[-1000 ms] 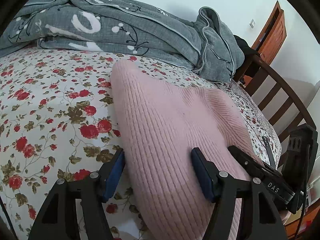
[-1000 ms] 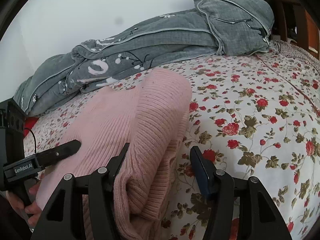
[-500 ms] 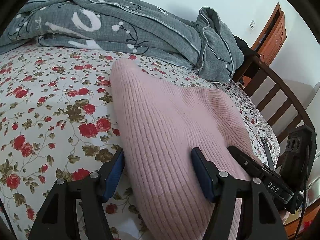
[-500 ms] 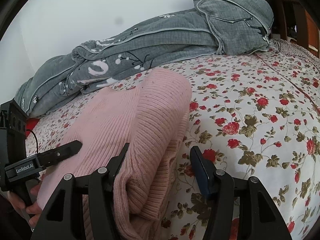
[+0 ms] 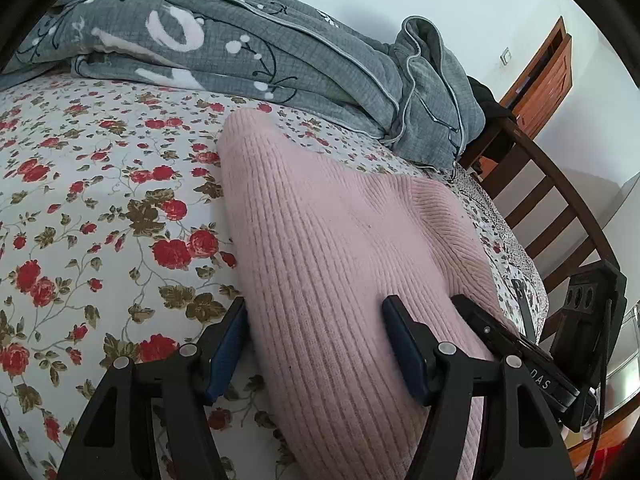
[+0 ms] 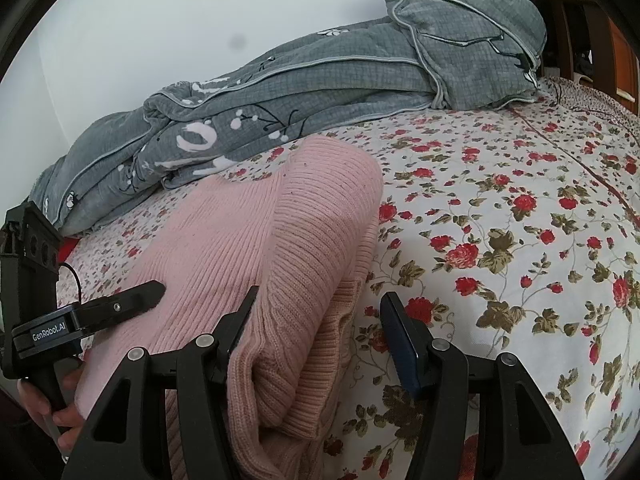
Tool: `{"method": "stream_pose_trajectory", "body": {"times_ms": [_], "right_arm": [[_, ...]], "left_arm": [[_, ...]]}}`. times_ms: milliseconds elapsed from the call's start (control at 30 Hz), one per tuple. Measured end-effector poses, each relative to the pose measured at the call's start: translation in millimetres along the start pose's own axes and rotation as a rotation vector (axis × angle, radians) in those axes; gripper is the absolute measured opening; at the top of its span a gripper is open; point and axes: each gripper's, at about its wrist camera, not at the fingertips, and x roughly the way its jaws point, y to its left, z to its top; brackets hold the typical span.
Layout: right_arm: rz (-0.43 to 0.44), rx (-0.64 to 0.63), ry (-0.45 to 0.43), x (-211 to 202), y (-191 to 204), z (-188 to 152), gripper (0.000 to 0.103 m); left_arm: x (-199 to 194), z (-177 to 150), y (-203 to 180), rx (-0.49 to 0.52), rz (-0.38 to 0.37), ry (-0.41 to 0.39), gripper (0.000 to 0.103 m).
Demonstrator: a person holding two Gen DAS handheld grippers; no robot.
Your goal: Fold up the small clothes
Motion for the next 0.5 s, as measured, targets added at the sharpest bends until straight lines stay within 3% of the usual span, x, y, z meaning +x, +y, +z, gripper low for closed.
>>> {"method": "stream_pose_trajectory", "body": {"times_ms": [500], "right_arm": [[0.011, 0.012, 0.007, -0.9, -0.4, 0.6, 0.056]], "left_arm": [[-0.3, -1.9, 0.4, -0.002, -0.002, 0.0, 0.067]]}}
